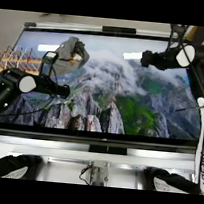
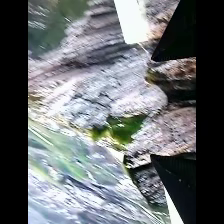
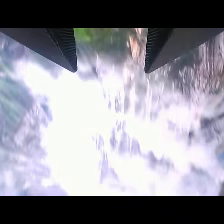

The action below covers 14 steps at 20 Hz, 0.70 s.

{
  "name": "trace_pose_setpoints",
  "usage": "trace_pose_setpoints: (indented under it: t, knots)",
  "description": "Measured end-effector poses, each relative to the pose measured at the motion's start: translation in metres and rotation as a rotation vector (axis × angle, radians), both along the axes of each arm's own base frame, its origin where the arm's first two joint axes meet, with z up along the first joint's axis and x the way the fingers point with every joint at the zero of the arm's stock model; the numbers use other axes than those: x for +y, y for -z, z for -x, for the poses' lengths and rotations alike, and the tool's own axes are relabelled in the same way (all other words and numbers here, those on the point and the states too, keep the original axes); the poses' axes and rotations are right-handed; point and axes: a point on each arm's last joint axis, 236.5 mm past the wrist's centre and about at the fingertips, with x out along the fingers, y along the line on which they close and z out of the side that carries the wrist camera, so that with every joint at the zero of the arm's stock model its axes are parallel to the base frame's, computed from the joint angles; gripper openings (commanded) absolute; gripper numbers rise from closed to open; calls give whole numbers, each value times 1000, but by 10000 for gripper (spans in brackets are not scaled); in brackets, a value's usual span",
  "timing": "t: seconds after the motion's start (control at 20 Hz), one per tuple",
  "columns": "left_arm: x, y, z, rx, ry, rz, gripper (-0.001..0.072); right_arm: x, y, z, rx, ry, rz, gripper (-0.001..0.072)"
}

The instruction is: Fold the shirts.

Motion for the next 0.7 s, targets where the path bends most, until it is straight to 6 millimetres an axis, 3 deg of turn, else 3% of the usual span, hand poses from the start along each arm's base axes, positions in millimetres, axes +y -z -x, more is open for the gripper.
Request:
trace_pose_setpoints:
  t: [0.2, 0.35, 0.5, 0.7]
  knots:
    - [-14, -6, -10, -36, -20, 77, 717, 1, -7, -12, -53, 6, -12, 546]
    - [-7, -2, -35, -49, -127, 139, 718, 3, 12, -8, 8, -1, -3, 545]
    - [28, 20, -79, -32, -288, 171, 718, 9, 43, 6, 135, -35, 4, 546]
    - [103, 53, -145, 22, -582, 293, 718, 22, 68, 24, 256, -113, -6, 545]
